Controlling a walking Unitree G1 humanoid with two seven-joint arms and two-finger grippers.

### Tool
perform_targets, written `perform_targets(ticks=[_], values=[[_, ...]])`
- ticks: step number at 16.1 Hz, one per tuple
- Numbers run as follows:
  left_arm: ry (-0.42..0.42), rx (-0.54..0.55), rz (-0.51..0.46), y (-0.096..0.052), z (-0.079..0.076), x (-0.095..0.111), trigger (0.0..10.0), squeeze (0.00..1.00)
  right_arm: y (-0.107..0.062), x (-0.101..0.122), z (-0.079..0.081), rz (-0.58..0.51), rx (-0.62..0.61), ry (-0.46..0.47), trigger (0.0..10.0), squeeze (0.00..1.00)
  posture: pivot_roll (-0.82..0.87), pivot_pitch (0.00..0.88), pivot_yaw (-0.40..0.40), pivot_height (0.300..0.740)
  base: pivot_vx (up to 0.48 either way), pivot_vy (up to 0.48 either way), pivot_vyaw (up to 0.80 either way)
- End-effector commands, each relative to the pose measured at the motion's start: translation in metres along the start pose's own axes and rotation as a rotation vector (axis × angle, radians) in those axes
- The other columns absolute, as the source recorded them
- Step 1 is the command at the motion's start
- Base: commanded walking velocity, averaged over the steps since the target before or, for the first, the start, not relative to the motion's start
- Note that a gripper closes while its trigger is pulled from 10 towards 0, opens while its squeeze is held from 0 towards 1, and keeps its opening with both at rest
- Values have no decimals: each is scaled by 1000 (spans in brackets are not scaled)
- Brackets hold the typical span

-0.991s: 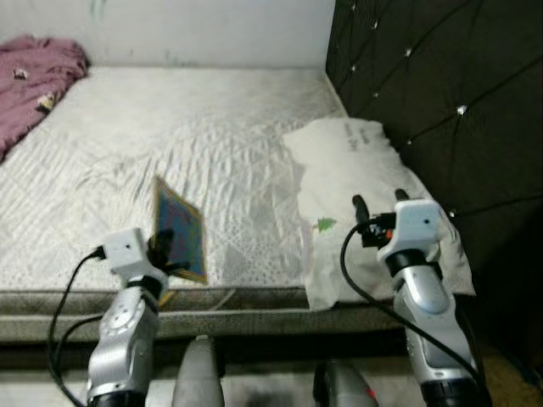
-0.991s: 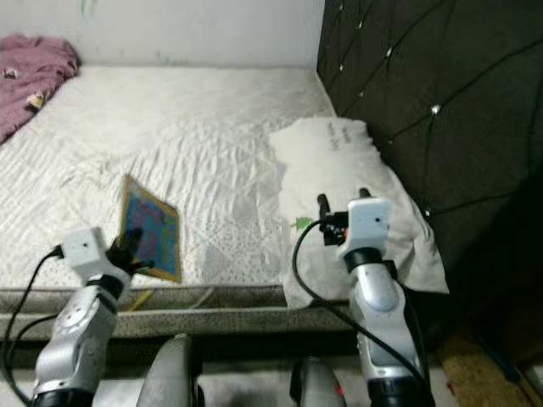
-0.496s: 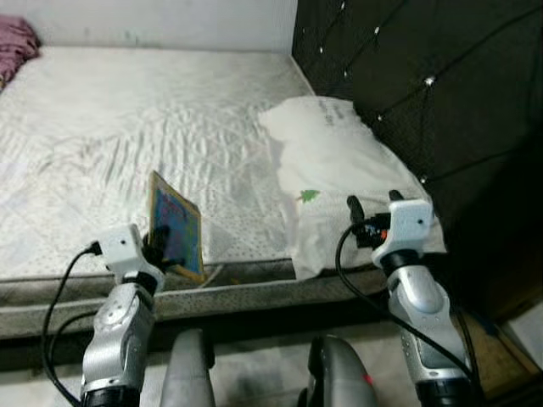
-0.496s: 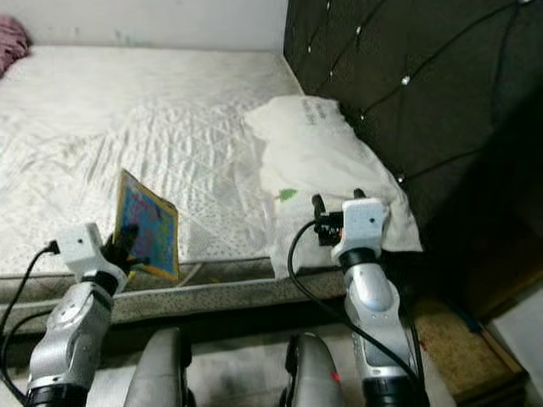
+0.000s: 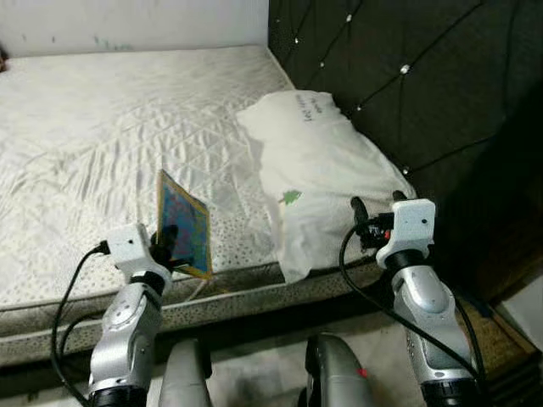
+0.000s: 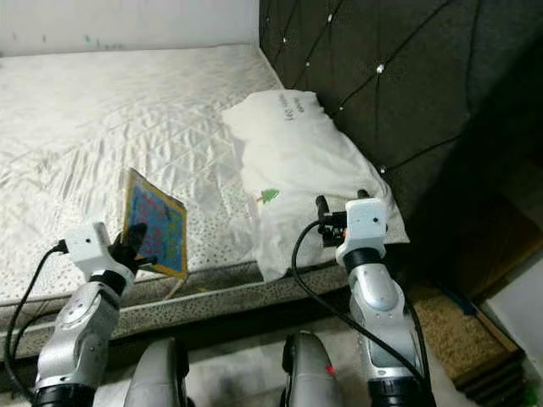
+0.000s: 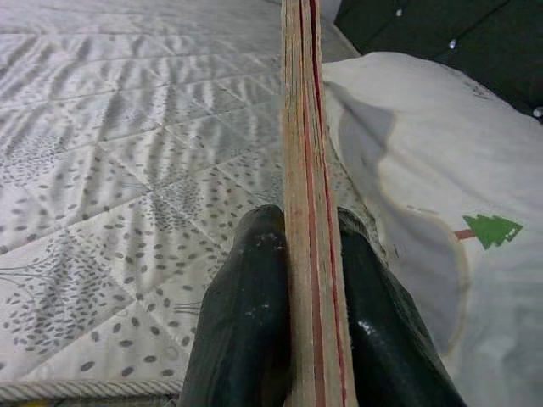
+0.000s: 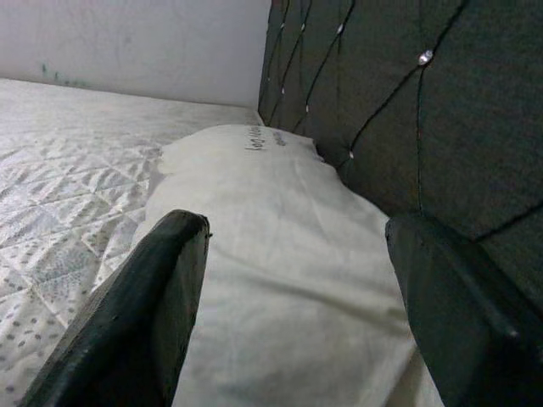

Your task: Clean up the room

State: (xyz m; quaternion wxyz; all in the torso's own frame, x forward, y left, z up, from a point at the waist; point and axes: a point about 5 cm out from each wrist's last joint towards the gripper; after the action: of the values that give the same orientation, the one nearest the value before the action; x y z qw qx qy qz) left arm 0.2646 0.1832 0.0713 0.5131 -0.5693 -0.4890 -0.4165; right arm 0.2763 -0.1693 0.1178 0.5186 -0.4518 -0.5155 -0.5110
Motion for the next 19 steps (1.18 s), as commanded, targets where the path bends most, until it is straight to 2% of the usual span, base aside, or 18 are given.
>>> perform_targets(ticks=[1,15,17,18,19], values=[[11,-12,-67,3,-1,16,10000,0,1,7,1,-21,8,-2,10000,0,-82,36,-17,627,274,0,0],[9,11,-48,7,0,15,10000,0,-6,10,-5,-11,23,-23,10000,0,-95,53,-32,627,333,0,0],[-4,32,-41,13,3,15,10000,0,-5,11,-5,-7,31,-20,10000,0,-99,63,-37,627,0,0,0],[-62,39,-10,24,6,13,10000,0,-6,13,-6,-4,45,-21,10000,0,-120,81,-43,627,0,0,0],[-92,38,-2,26,6,13,10000,0,-9,14,-7,0,54,-19,10000,0,-129,66,-44,627,0,0,0]])
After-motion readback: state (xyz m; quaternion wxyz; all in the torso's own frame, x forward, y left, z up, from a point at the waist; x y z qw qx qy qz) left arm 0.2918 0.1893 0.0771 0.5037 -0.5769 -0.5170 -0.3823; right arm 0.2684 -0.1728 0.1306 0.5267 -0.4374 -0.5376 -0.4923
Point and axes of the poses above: a point about 5 cm out from each wrist's last joint towards the gripper, its own y axis pointing out of the wrist towards the gripper, its own x axis along the axis of the wrist's last joint, z = x × y, and after that the axes turned 10 degrees about y, right-handed
